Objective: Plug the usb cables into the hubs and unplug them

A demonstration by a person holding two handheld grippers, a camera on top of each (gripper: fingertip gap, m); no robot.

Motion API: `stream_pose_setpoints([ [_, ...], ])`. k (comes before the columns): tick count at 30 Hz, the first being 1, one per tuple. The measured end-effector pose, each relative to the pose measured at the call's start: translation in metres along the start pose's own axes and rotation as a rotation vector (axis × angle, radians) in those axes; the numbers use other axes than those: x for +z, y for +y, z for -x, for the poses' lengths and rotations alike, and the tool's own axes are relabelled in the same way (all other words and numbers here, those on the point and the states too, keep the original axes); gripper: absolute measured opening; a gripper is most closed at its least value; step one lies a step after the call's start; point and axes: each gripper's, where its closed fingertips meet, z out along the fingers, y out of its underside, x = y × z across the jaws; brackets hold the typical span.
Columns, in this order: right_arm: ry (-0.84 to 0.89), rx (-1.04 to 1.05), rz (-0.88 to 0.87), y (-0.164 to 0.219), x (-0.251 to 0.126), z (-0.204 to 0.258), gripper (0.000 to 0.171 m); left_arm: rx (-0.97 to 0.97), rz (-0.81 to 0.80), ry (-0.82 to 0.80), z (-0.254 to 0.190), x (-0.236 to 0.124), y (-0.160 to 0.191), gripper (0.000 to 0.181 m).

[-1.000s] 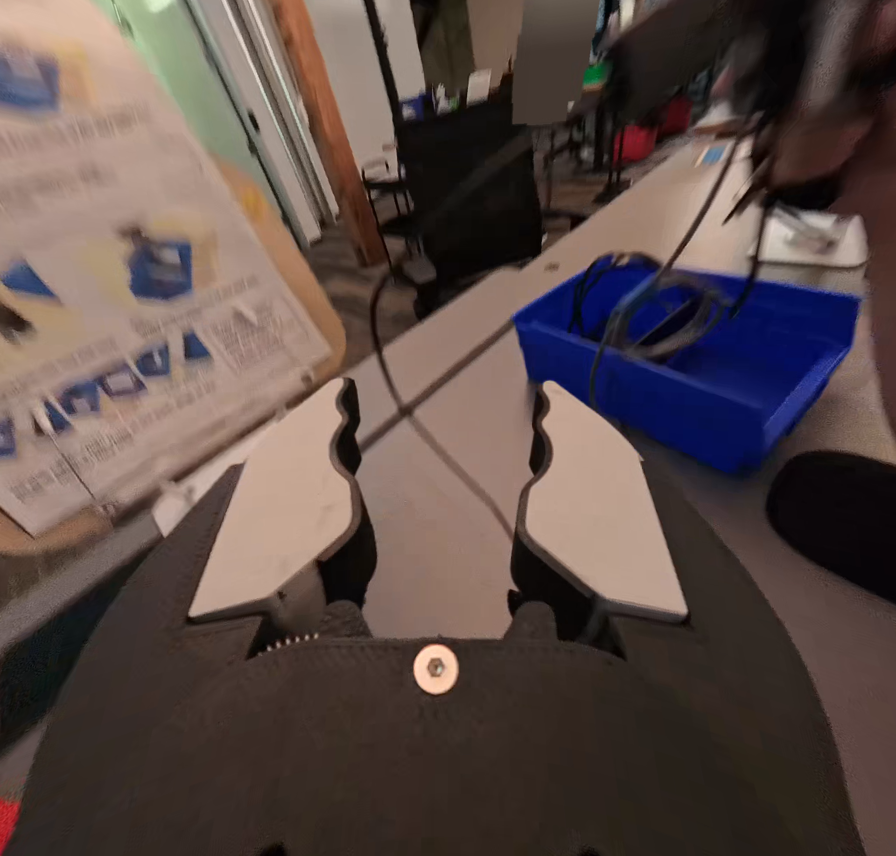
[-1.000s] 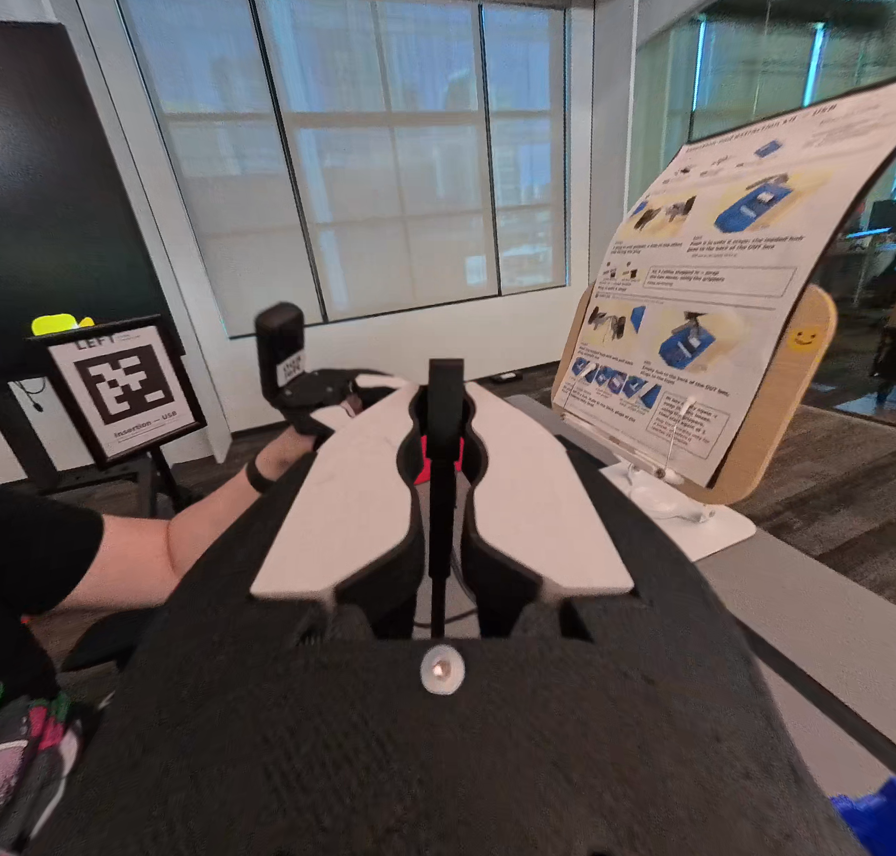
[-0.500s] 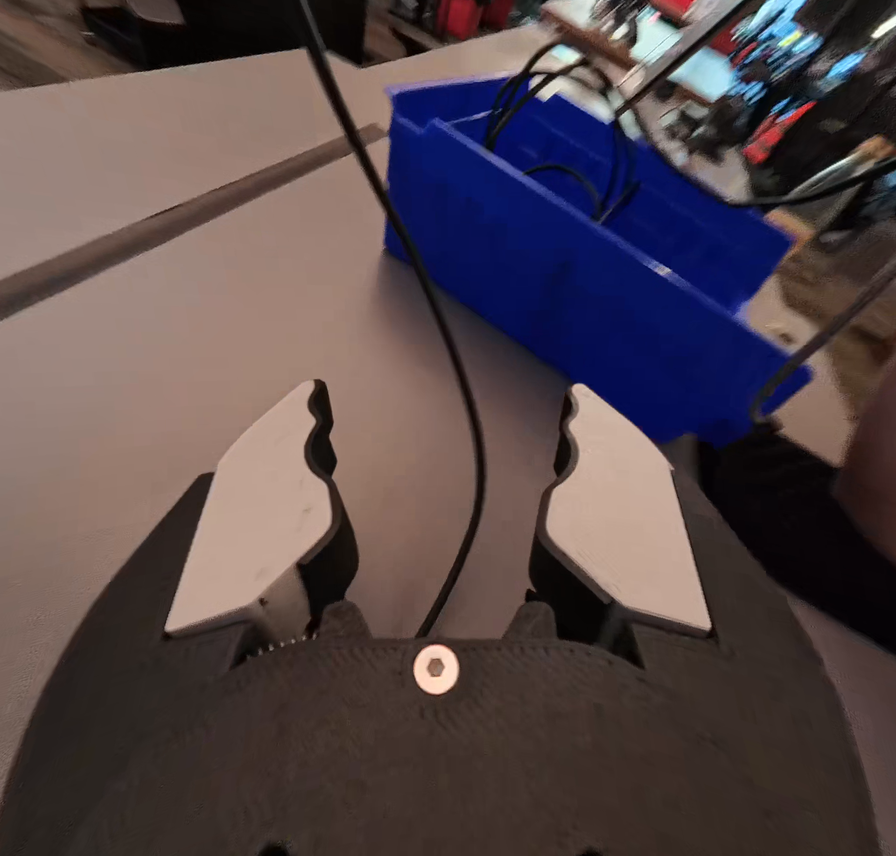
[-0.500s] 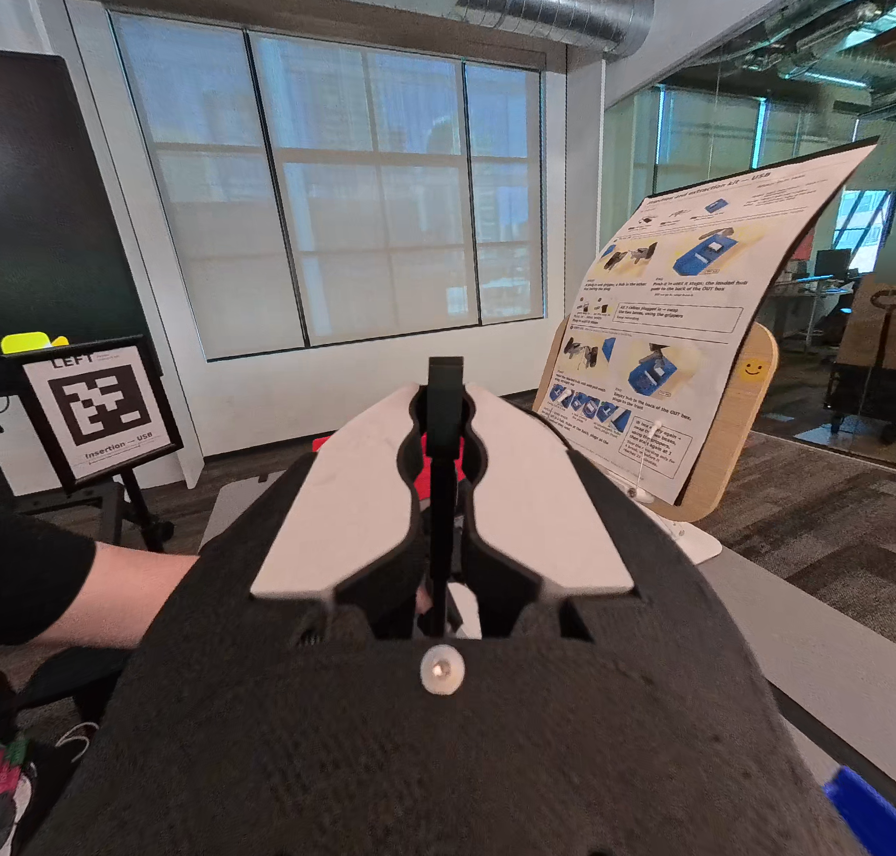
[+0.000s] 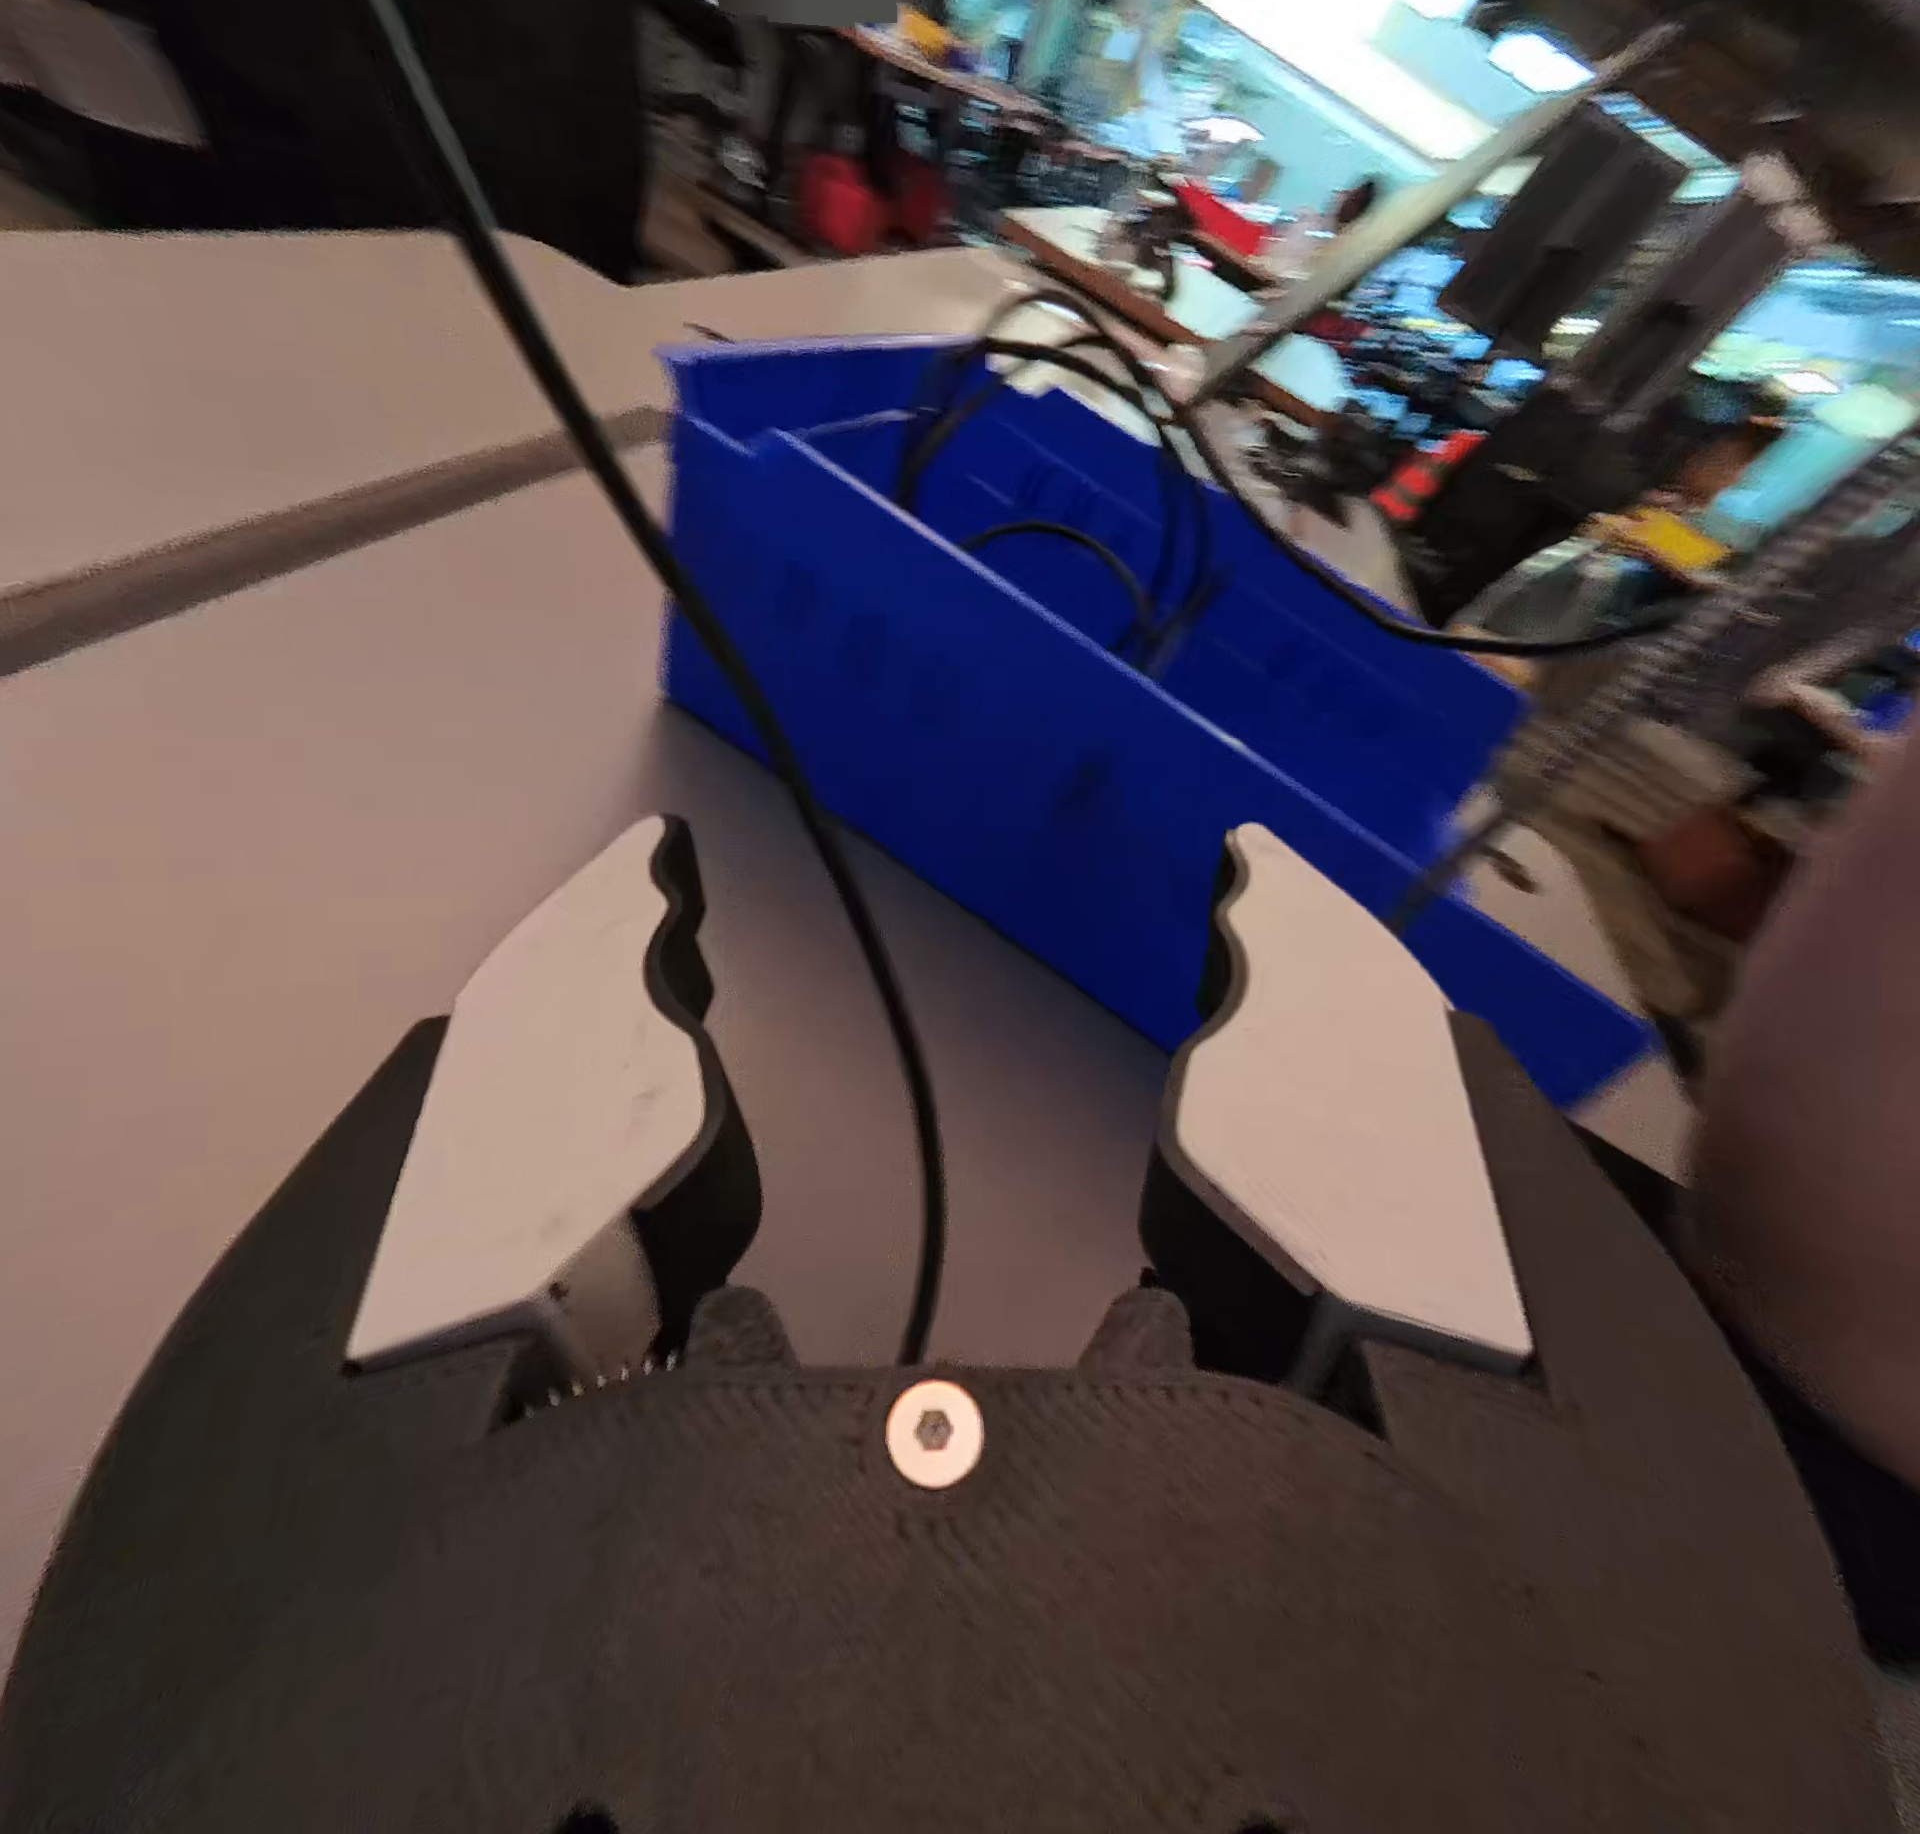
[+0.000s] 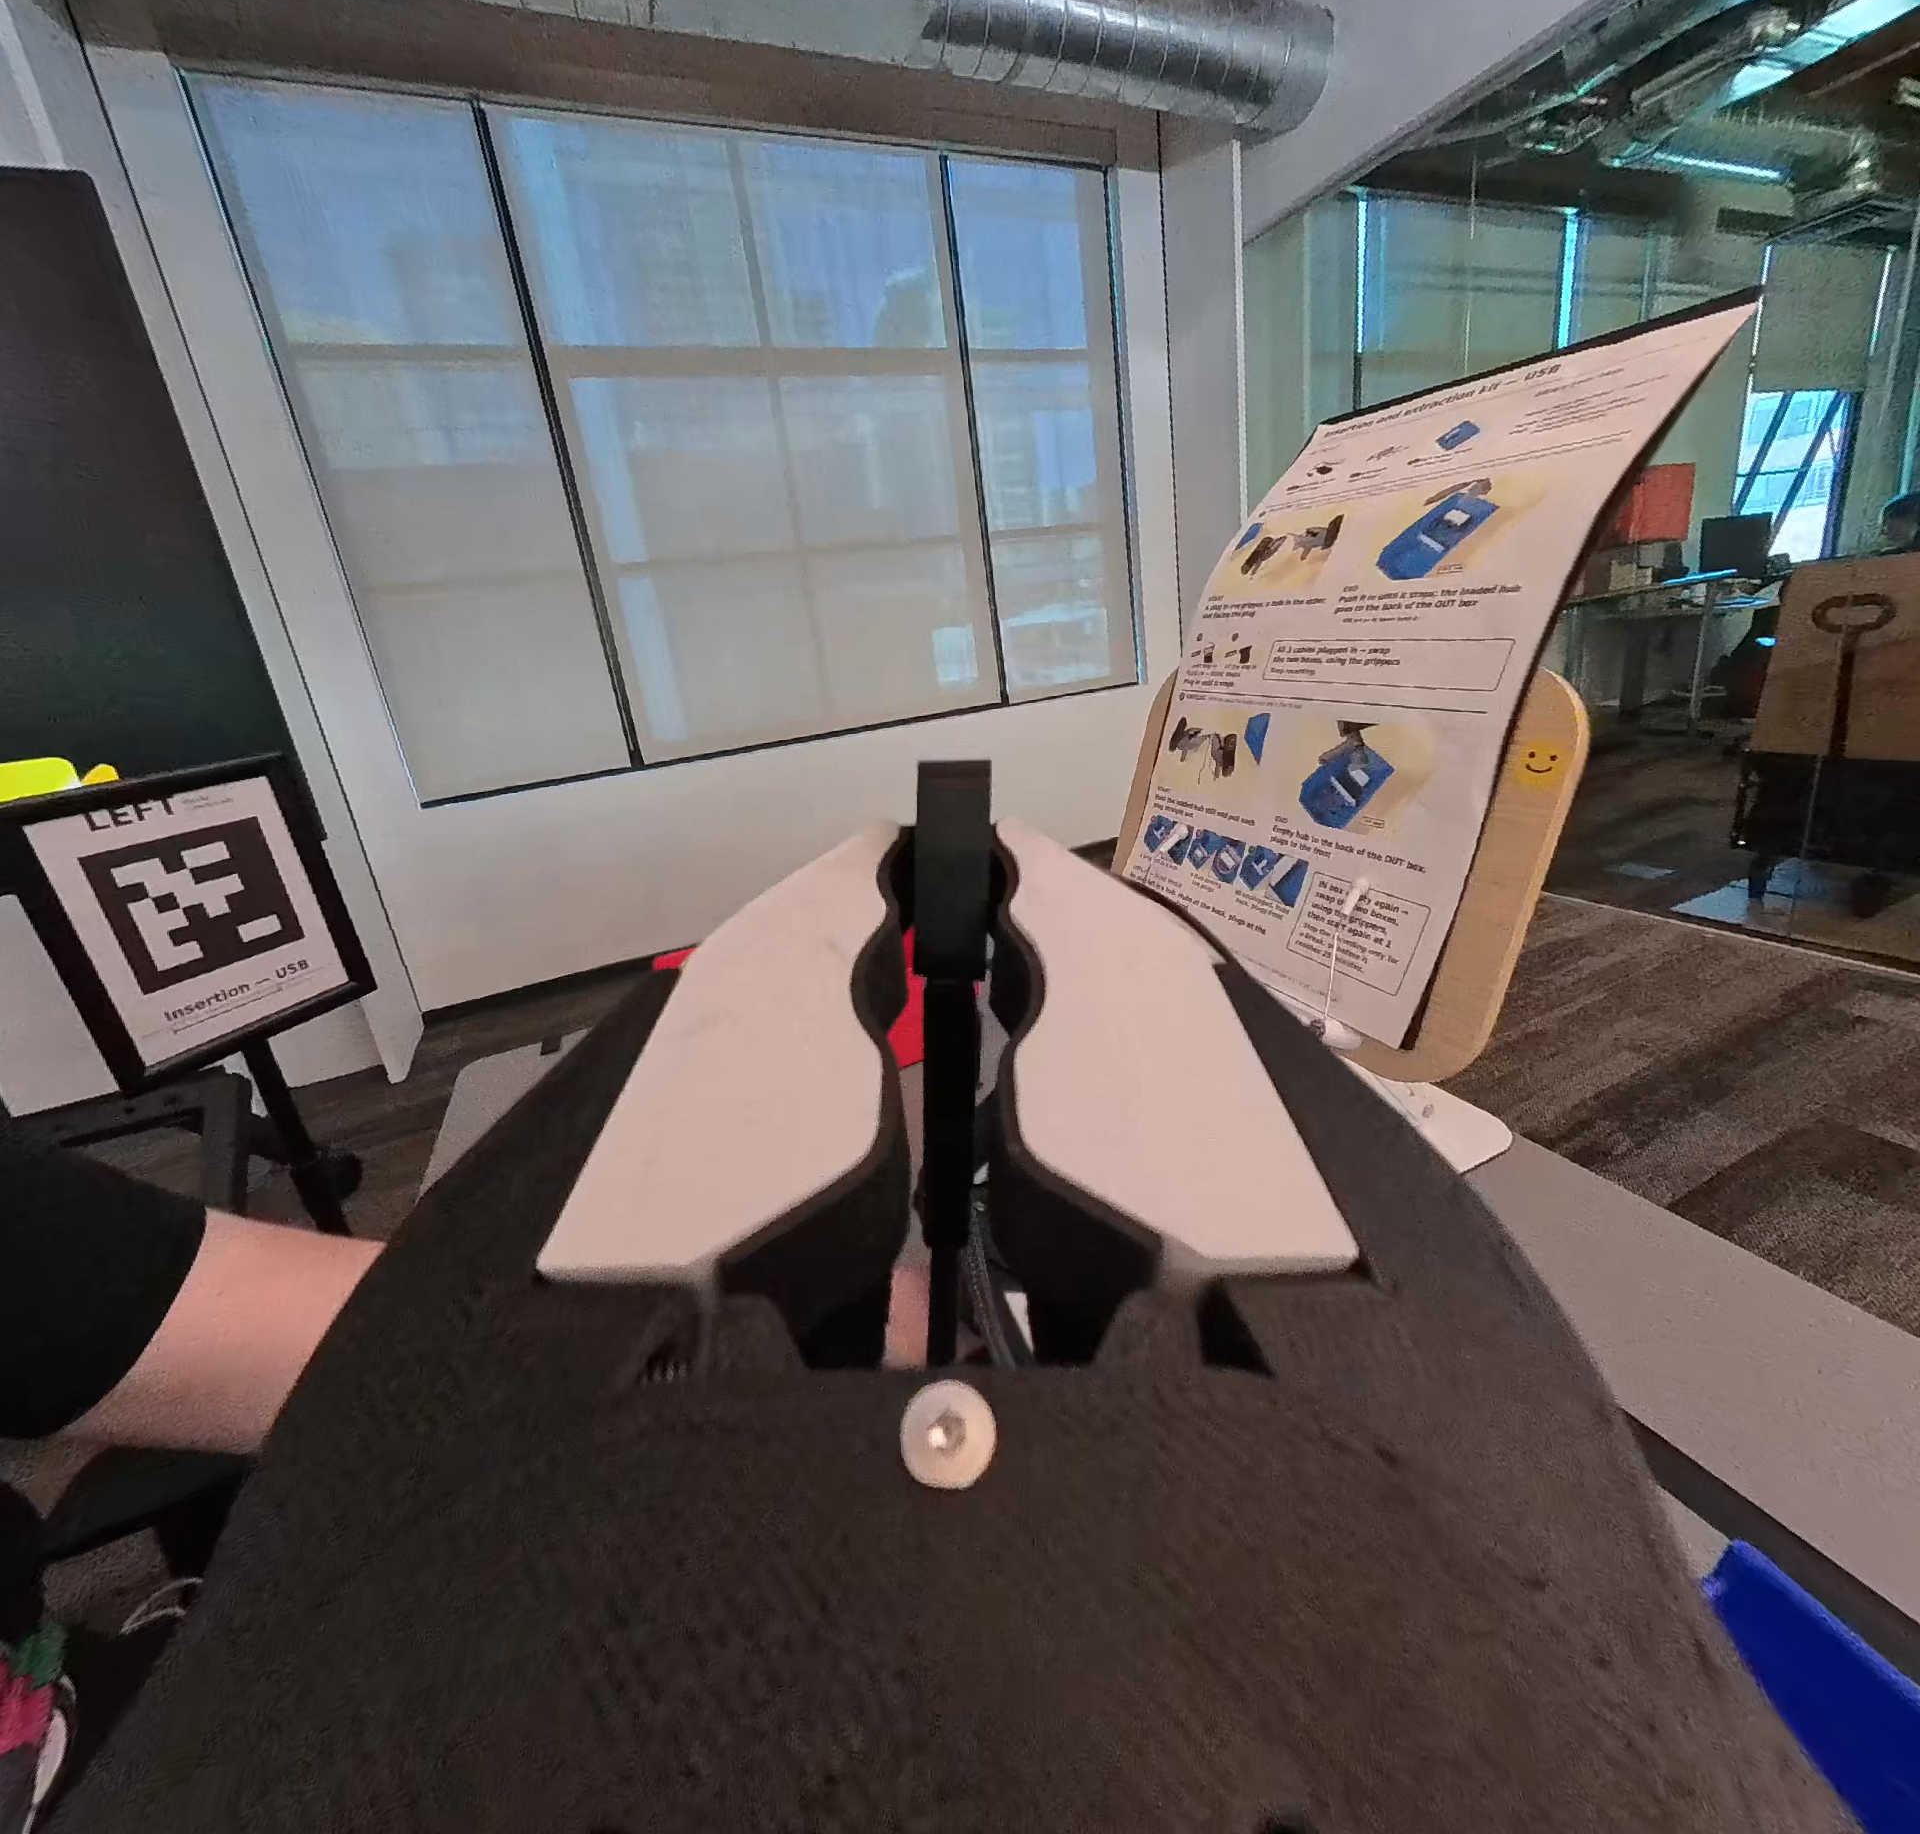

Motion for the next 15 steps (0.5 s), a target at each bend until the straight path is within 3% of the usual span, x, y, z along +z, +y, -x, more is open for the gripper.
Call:
stream_pose_setpoints([
  [4, -0.006, -0.012, 0.021, 0.003, 0.006, 0.002, 0.012, 0.07, -0.022, -0.095, 0.002, -0.001, -0.003, 0.103],
  [12, -0.011, -0.015, 0.055, 0.011, 0.014, 0.002, 0.012, -0.194, -0.009, 0.36, -0.034, 0.006, -0.009, 0.104],
  [15, -0.012, -0.011, 0.064, 0.014, 0.016, 0.001, 0.012, -0.159, -0.006, 0.444, -0.046, 0.006, -0.012, 0.104],
])
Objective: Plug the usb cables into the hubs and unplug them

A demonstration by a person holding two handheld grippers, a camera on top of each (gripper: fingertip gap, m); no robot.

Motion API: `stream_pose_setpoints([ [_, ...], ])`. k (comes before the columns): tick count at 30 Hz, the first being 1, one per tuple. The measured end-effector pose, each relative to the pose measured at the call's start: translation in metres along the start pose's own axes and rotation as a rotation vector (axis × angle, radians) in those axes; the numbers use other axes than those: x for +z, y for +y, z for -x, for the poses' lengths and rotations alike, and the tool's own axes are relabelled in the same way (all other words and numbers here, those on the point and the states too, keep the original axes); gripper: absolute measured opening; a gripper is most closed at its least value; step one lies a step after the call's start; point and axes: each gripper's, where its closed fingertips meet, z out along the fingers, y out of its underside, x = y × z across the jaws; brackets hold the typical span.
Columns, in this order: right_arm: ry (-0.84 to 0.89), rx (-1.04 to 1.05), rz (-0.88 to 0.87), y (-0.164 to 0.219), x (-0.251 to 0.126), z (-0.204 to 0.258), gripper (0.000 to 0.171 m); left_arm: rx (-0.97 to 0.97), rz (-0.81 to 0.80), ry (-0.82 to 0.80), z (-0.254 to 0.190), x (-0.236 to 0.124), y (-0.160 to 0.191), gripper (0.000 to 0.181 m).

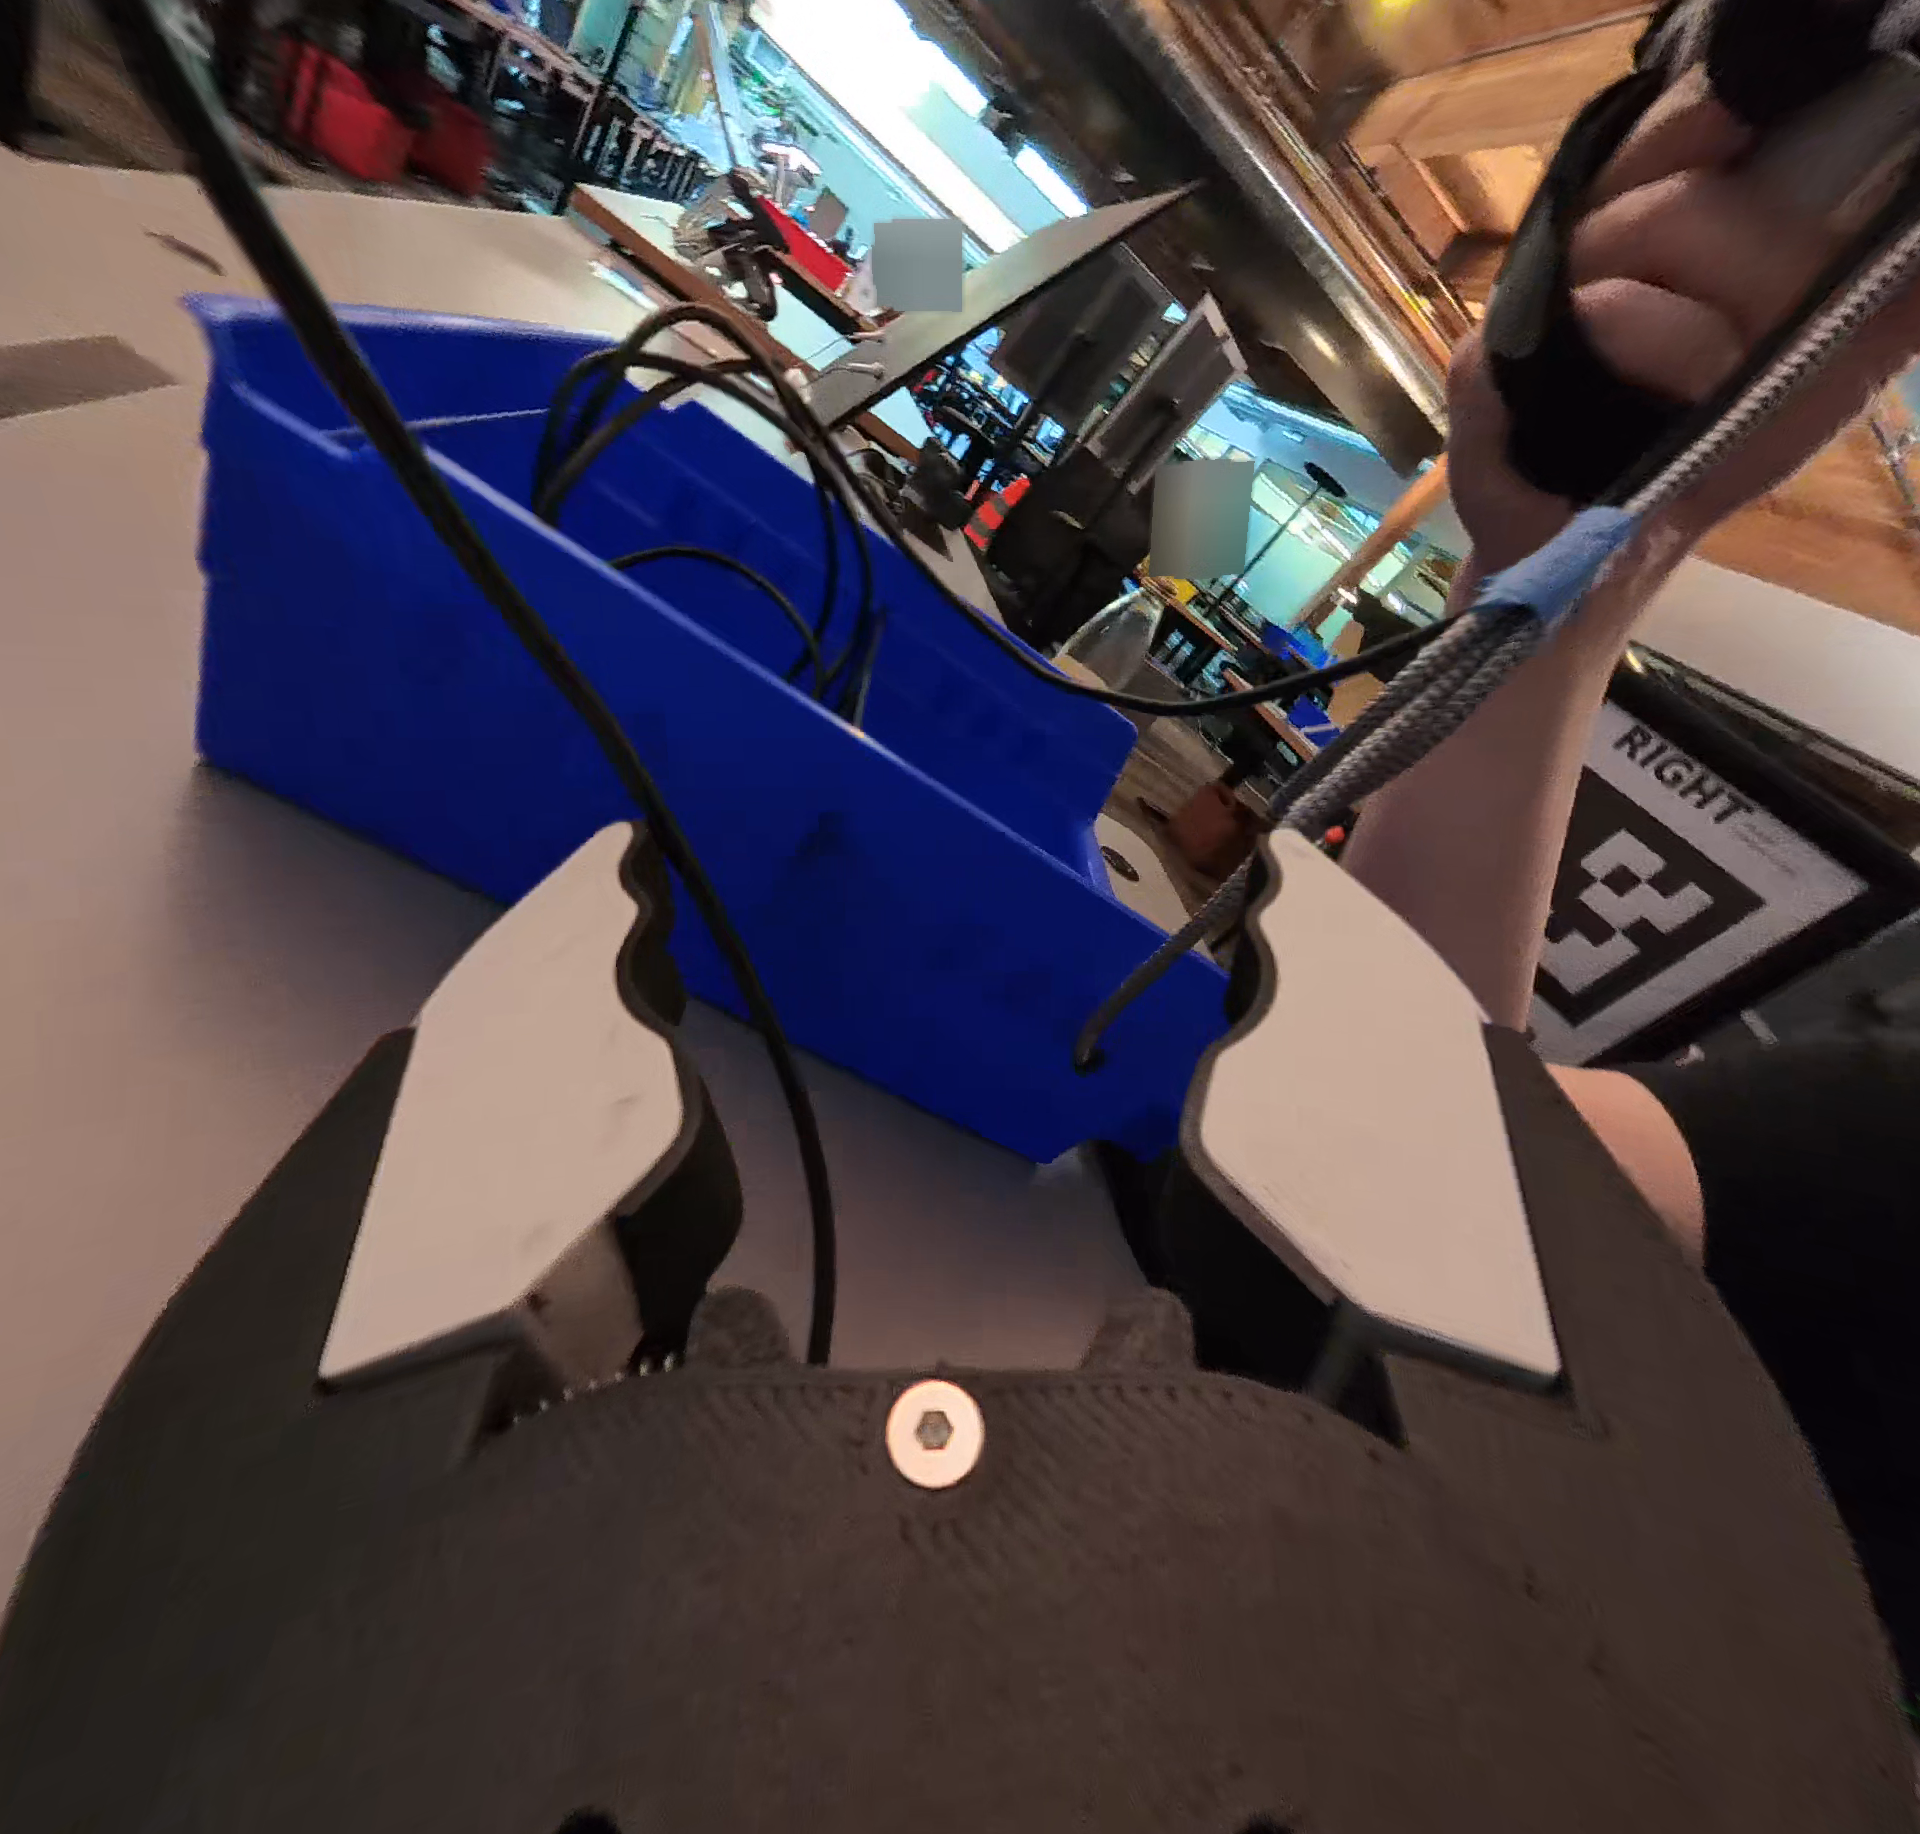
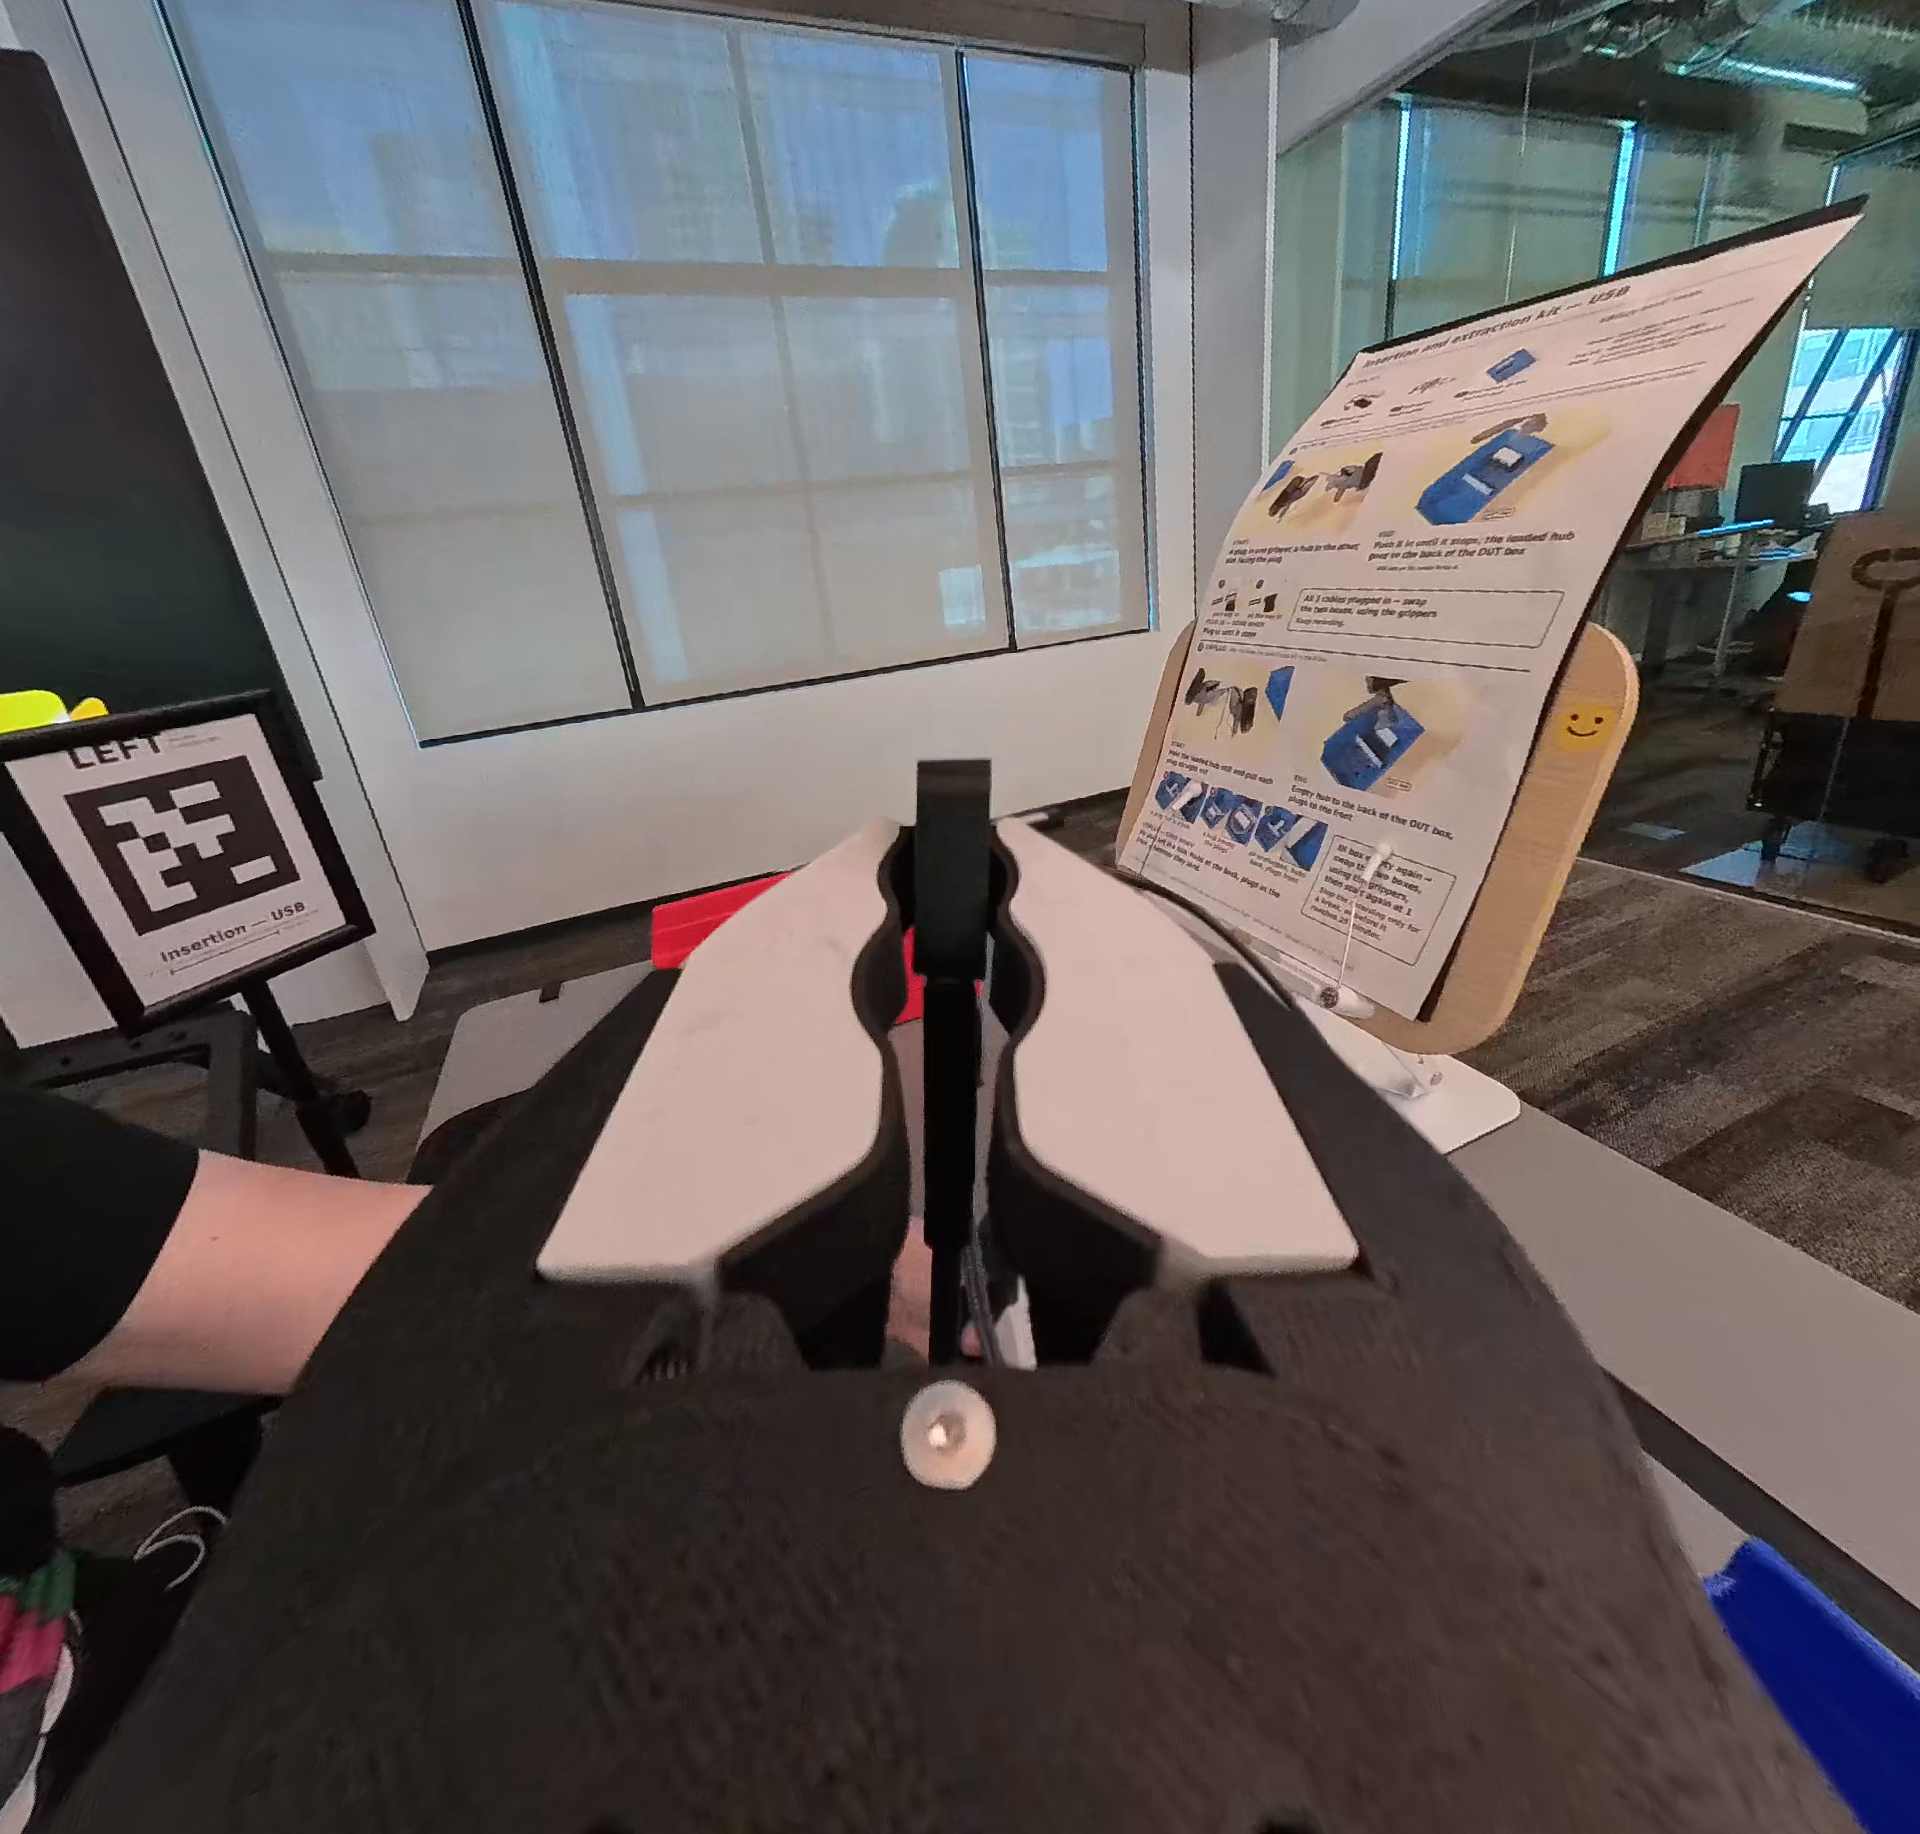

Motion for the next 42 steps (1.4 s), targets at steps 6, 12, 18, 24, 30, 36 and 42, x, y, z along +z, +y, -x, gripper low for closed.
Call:
stream_pose_setpoints([
  [6, 0.001, 0.019, -0.001, 0.002, 0.001, -0.005, 0.012, 0.047, -0.034, 0.121, -0.032, 0.003, -0.003, 0.106],
  [12, 0.015, 0.022, -0.004, 0.003, 0.002, -0.008, 0.012, 0.078, -0.077, 0.112, -0.053, 0.006, -0.008, 0.099],
  [18, 0.028, 0.02, 0.014, 0.007, 0.005, -0.009, 0.012, 0.162, -0.12, 0.111, -0.07, 0.013, -0.021, 0.046],
  [24, 0.029, 0.013, -0.024, 0.0, -0.003, -0.011, 0.012, 0.196, -0.15, 0.081, -0.074, 0.01, -0.035, 0.014],
  [30, 0.139, -0.104, -0.076, -0.011, -0.039, -0.032, 0.012, 0.426, -0.066, -0.133, -0.07, 0.007, -0.076, 0.012],
  [36, 0.496, -0.203, 0.077, 0.017, -0.109, -0.103, 0.012, 0.648, 0.111, -0.306, -0.081, 0.03, -0.139, 0.01],
  [42, 0.678, -0.485, 0.048, 0.011, -0.127, -0.128, 0.012, 0.849, 0.22, -0.493, -0.07, 0.077, -0.172, 0.01],
])
